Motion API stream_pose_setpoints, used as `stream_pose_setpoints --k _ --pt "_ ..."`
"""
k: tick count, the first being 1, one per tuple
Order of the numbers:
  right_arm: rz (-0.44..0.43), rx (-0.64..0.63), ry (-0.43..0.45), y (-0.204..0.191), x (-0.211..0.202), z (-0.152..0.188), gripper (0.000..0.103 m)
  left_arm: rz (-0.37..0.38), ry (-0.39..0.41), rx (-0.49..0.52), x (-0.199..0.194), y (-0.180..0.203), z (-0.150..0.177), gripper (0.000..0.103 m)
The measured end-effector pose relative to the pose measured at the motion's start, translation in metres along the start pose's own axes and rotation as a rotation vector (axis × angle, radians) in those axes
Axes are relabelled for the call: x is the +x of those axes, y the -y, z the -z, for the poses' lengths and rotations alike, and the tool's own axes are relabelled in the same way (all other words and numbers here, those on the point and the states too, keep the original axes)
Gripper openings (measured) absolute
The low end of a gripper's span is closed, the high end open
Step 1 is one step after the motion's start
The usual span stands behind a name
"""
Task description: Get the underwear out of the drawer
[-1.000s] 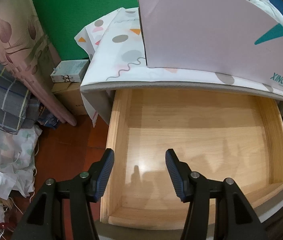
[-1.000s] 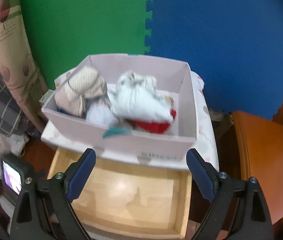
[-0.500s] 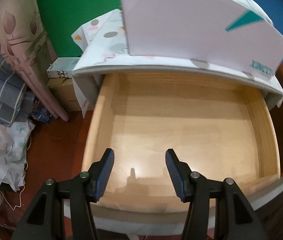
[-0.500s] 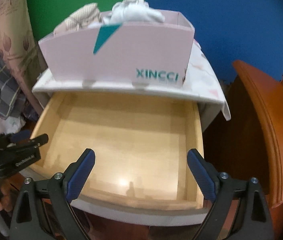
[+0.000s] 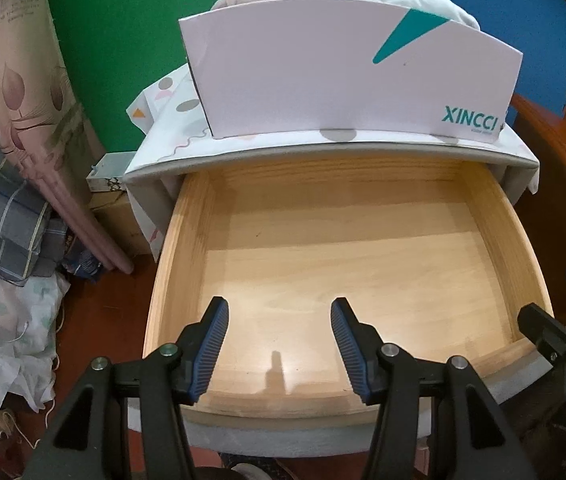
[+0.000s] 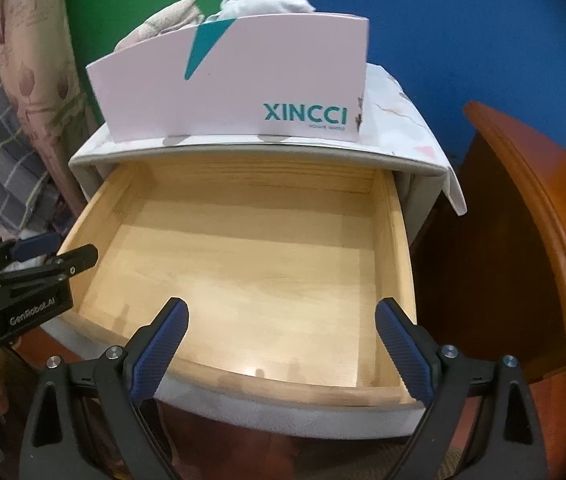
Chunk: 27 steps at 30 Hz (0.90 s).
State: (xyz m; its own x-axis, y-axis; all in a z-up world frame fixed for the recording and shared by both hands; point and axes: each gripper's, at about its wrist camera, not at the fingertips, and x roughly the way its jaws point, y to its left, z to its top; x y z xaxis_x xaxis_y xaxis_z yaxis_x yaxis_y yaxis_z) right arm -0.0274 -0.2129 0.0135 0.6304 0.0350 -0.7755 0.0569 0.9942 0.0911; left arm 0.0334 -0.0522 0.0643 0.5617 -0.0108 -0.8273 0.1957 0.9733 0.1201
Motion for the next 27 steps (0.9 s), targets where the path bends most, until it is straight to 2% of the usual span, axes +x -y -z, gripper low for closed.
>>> stream_pose_setpoints --k 10,27 --pt "0.013 -0.017 -0.032 -0.003 0.01 0.003 0.093 0.005 -0.007 -0.005 0.002 -0.001 0.0 0.055" --pt "0.031 -0.044 -0.008 -0.01 0.01 0.006 0.093 0.012 -0.013 -0.004 0.003 -0.002 0.001 0.055"
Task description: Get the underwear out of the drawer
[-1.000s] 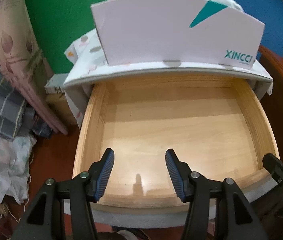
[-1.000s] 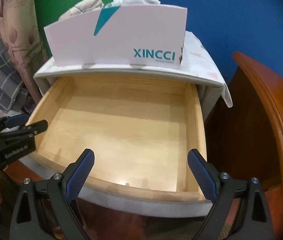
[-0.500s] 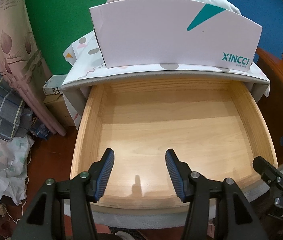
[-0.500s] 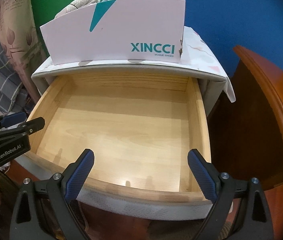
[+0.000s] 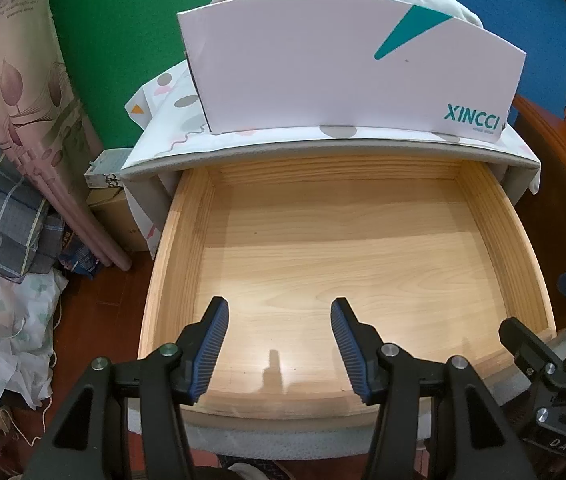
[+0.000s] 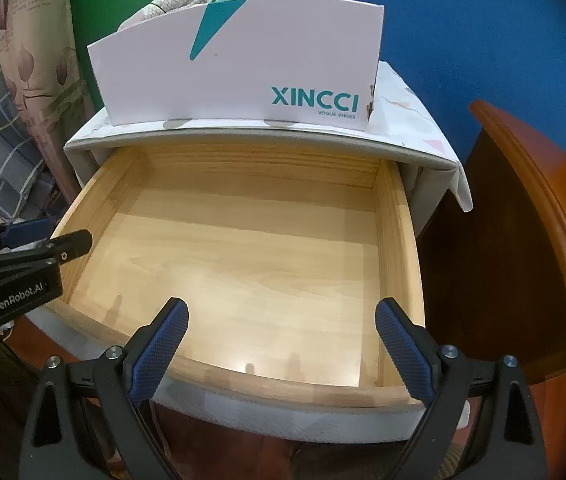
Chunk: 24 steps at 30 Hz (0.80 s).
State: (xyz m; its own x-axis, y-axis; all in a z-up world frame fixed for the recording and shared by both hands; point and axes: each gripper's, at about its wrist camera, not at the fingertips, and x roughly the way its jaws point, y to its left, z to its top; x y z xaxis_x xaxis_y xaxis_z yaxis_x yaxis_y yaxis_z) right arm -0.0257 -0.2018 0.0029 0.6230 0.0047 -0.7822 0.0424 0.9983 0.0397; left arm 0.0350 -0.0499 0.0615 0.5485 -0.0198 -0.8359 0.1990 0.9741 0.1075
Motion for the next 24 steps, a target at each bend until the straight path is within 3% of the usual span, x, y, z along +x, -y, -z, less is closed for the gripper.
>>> stream_pose_setpoints --k 24 --pt "-0.017 0.003 0.008 0.0002 0.0018 -0.0008 0.093 -0.001 -0.003 0.002 0.0022 0.0006 0.0011 0.055"
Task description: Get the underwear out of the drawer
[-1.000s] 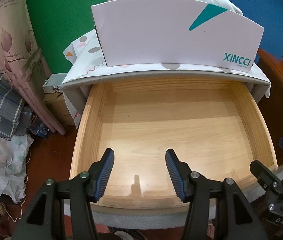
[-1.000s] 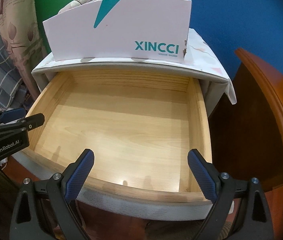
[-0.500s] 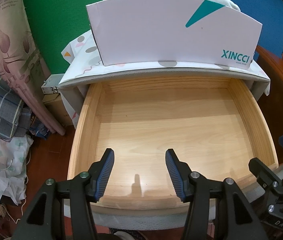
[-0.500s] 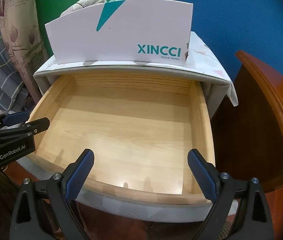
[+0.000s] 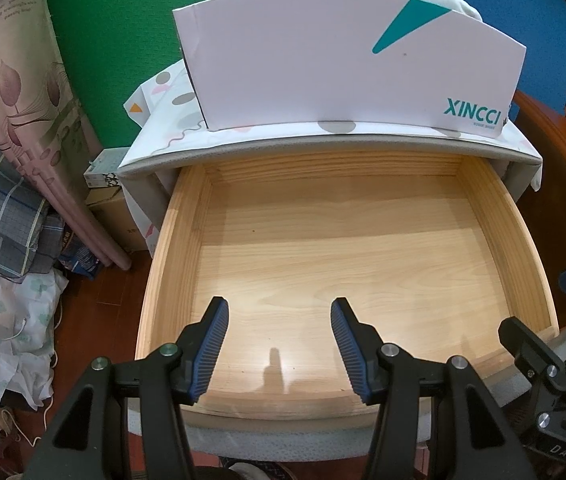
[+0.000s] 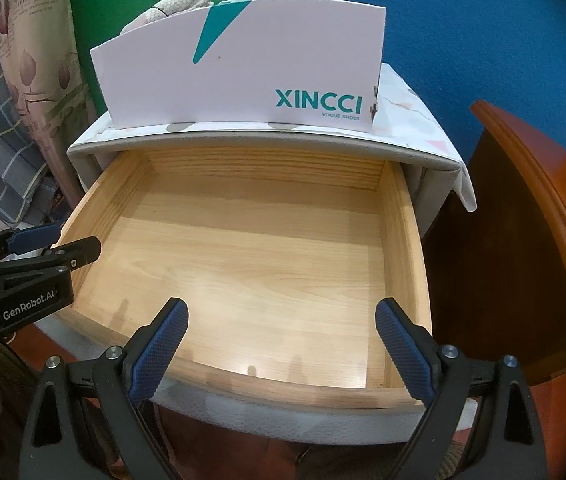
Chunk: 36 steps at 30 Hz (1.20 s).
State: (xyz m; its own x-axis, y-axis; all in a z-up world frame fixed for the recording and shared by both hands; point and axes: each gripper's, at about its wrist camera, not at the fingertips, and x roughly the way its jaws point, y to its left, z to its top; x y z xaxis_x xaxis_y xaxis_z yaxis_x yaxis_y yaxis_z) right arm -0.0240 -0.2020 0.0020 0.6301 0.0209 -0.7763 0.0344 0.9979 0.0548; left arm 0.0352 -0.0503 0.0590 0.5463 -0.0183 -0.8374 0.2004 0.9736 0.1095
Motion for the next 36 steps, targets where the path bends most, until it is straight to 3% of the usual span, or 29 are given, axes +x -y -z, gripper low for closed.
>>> stream_pose_setpoints --k 36 --pt "0.006 -0.007 -0.007 -0.0047 0.0009 0.0024 0.093 0.013 -0.034 -0.007 0.0075 0.0004 0.0007 0.055"
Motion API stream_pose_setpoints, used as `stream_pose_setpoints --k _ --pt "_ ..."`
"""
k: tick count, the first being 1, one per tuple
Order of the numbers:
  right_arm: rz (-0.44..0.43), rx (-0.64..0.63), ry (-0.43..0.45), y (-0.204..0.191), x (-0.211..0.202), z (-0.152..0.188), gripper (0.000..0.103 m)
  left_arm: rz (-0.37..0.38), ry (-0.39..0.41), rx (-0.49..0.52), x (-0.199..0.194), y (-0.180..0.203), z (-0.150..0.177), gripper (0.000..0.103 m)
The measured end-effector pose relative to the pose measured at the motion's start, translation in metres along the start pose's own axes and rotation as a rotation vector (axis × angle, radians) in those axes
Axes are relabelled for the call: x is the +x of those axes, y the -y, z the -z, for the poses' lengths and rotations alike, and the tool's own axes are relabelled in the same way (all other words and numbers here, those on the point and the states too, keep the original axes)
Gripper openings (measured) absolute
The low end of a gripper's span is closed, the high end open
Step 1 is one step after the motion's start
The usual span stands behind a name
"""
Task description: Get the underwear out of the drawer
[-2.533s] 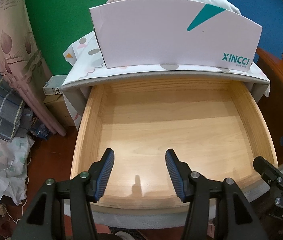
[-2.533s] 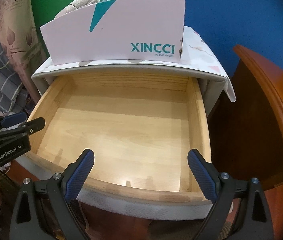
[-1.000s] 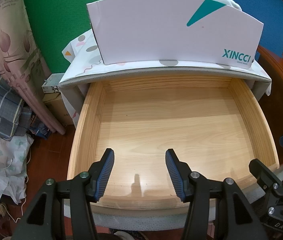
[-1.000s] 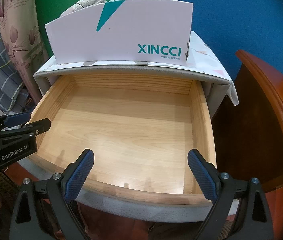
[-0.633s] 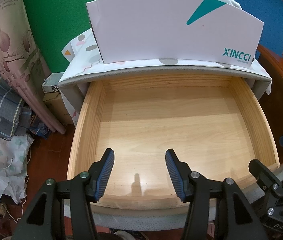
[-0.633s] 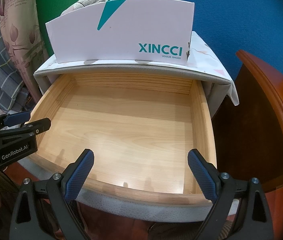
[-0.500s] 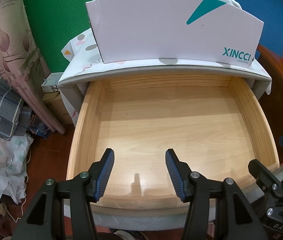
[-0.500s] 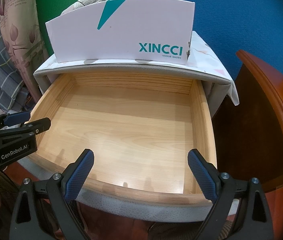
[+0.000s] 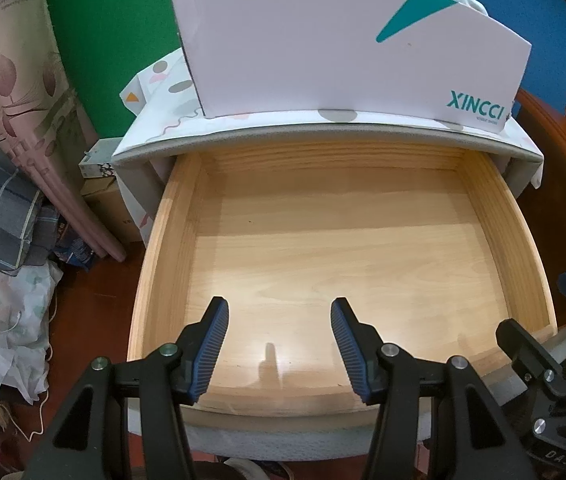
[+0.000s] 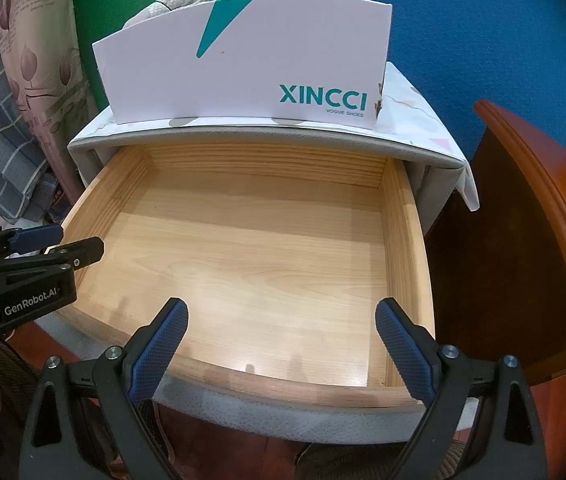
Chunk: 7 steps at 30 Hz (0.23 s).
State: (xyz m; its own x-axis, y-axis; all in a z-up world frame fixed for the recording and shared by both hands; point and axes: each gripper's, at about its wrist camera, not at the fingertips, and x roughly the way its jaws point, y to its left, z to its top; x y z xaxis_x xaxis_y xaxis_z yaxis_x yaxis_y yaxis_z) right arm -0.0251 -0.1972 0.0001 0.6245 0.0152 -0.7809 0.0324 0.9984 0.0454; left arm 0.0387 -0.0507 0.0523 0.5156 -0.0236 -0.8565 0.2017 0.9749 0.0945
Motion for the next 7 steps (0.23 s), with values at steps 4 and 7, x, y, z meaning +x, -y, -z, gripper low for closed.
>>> stream_pose_setpoints --k 4,7 --pt "0.0 -0.002 -0.002 -0.0009 0.0004 0.0002 0.093 0.001 0.009 0.018 -0.0001 0.0027 0.0004 0.055" --pt "-0.001 -0.004 -0.003 -0.0015 0.0002 0.0005 0.093 -0.008 0.011 0.021 -0.0003 0.0039 0.0001 0.055"
